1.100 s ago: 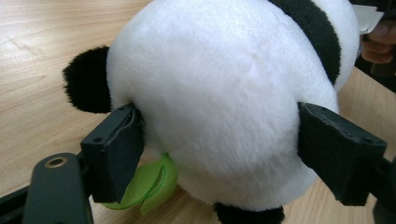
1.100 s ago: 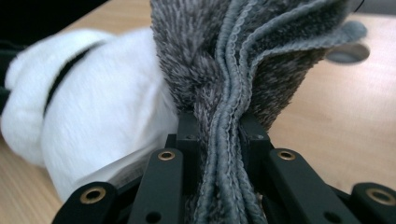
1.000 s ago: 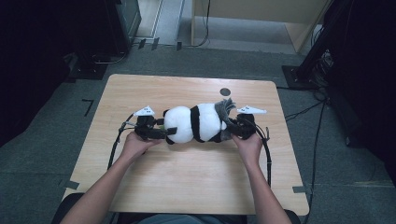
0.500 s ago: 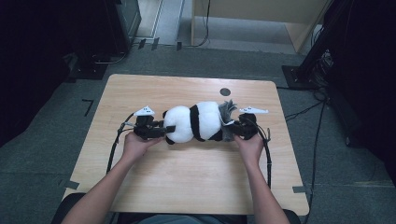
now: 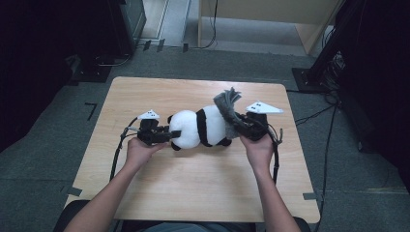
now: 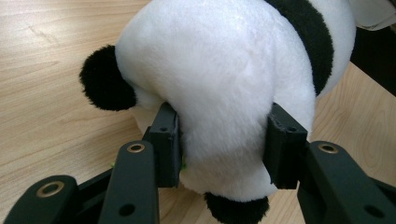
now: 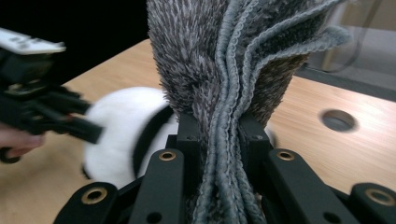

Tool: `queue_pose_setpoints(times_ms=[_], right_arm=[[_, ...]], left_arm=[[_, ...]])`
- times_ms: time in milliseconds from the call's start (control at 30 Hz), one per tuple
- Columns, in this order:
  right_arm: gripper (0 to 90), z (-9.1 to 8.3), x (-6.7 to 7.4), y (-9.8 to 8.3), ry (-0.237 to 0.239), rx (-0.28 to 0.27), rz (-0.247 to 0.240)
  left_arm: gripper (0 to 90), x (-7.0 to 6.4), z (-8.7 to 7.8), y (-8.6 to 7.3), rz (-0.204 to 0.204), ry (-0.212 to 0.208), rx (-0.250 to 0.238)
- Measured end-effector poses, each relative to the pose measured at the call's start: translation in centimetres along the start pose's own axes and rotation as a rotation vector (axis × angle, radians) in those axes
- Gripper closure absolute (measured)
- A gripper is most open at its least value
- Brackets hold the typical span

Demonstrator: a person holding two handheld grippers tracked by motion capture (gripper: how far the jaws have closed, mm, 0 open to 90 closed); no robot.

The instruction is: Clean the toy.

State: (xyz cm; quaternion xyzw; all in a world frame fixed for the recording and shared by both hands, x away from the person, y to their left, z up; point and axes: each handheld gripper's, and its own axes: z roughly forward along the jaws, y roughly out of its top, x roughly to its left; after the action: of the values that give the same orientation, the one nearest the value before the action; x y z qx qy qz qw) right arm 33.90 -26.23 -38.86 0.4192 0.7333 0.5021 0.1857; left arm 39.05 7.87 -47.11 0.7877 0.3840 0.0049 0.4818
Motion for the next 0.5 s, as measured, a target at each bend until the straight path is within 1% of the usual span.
queue_pose_setpoints(times_ms=[167,233,333,400,467,500], right_arm=[[75.8,2.3,3.7,-0.2,0.084,0.022,-0.059],[75.8,3.3,5.3,-0.6,0.110,0.019,-0.084],[75.8,5.0,7.5,-1.4,0.154,0.041,-0.123],[75.8,6.1,8.7,-1.8,0.176,0.047,-0.139],[75.8,7.2,9.5,-2.4,0.188,0.066,-0.152],[75.8,7.7,9.7,-2.7,0.185,0.082,-0.157]], left_arm=[[55.3,-0.2,-0.4,0.1,-0.001,0.008,0.003],[55.3,-0.4,-0.5,0.1,-0.006,0.013,0.000],[55.4,-0.5,-0.5,0.2,-0.008,0.015,0.004],[55.5,-0.5,-0.6,0.2,-0.014,0.015,0.002],[55.6,-0.8,-0.7,0.1,-0.007,0.024,-0.016],[55.9,-1.0,-0.7,0.1,0.003,0.033,-0.017]])
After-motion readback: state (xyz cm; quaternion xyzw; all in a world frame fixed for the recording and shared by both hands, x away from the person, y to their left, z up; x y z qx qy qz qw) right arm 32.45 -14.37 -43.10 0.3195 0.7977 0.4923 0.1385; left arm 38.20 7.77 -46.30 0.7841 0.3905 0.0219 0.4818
